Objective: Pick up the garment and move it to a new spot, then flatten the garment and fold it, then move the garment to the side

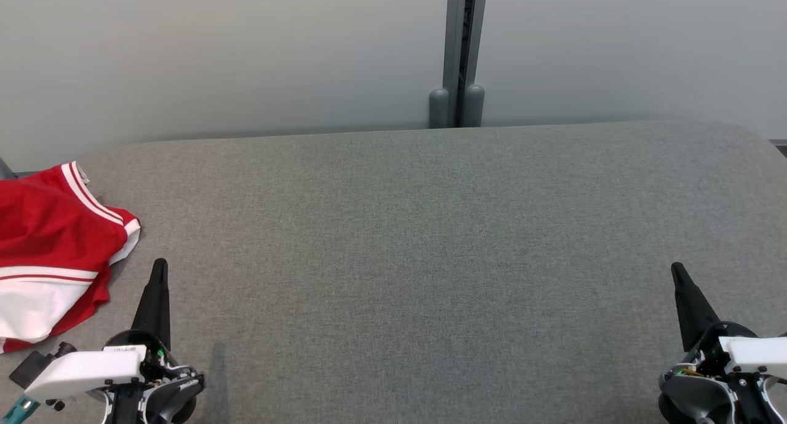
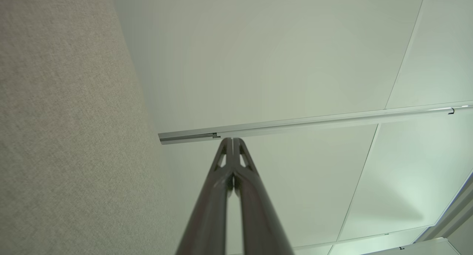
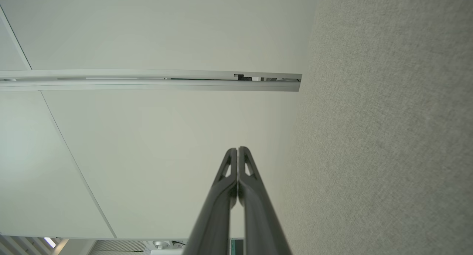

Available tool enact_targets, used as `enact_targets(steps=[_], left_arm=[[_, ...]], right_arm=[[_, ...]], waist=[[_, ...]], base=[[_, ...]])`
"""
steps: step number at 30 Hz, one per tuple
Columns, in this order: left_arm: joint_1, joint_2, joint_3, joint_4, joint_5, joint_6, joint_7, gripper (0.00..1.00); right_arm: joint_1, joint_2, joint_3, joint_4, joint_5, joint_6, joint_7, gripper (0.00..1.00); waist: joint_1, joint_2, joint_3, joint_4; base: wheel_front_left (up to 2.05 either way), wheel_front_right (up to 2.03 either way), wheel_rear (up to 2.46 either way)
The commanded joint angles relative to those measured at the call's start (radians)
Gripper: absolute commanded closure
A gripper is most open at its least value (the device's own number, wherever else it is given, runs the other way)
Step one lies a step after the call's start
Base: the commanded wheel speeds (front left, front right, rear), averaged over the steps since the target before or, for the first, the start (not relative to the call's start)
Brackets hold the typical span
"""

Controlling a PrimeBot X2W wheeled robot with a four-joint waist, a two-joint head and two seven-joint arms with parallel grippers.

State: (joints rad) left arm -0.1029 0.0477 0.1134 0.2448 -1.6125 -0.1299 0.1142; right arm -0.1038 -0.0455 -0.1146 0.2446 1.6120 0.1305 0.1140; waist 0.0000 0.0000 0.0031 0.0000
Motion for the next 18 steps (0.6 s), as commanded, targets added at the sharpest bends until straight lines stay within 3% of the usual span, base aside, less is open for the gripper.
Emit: enact_targets(steps=[1,18], left_arm=[[-0.012,0.005,0.003,-0.003,-0.001,-0.004,0.003,1.0],[-0.012,0.005,0.003,-0.003,-0.001,-0.004,0.003,1.0]], right_arm=[[-0.009,-0.009,-0.001,-0.003,0.002,0.0,0.003,1.0],[-0.009,-0.009,-0.001,-0.003,0.002,0.0,0.003,1.0]], waist=[[0.0,0.0,0.0,0.0],[0.0,0.0,0.0,0.0]], base=[[0.0,0.0,0.0],[0.0,0.0,0.0]])
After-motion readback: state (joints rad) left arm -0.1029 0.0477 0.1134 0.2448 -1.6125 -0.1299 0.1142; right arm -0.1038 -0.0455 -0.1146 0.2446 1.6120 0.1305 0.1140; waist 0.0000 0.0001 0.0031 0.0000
